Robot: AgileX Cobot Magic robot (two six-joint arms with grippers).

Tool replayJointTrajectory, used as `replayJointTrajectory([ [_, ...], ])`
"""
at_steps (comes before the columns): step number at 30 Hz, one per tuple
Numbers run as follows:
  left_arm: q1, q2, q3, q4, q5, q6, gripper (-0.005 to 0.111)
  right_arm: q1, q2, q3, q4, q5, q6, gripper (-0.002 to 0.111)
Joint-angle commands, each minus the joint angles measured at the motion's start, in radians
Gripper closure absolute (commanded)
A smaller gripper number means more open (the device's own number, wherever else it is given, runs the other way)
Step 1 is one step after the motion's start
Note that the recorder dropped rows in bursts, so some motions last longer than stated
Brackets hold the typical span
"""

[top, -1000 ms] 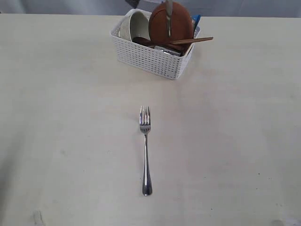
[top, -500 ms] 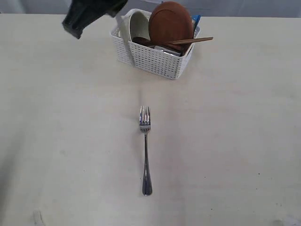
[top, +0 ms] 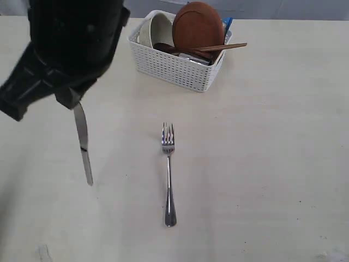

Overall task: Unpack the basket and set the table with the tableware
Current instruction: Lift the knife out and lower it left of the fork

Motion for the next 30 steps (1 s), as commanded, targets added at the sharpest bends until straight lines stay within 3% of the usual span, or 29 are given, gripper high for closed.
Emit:
replayJointTrajectory([
  [1, -0.006, -0.003, 0.002, -0.005, -0.010, 0.000, 0.107, -0.071, -0.023, 0.119, 0.143, -0.003, -0.069, 0.109],
  [5, -0.006, -0.003, 0.002, -0.005, -0.010, 0.000, 0.107, -0.206, -0.010, 0.153, 0.384, -0.003, -0.201, 0.109],
  [12, -0.006, -0.003, 0.002, -0.005, -0.010, 0.000, 0.107, -0.341, 0.056, 0.171, 0.379, -0.003, -0.212, 0.109],
  [20, -0.006, -0.003, 0.002, -0.005, -0.010, 0.000, 0.107, -0.345, 0.194, 0.181, 0.395, -0.003, -0.234, 0.109],
  [30, -0.006, -0.003, 0.002, -0.005, -0.010, 0.000, 0.107, -0.345, 0.258, 0.181, 0.239, -0.060, -0.236, 0.109],
])
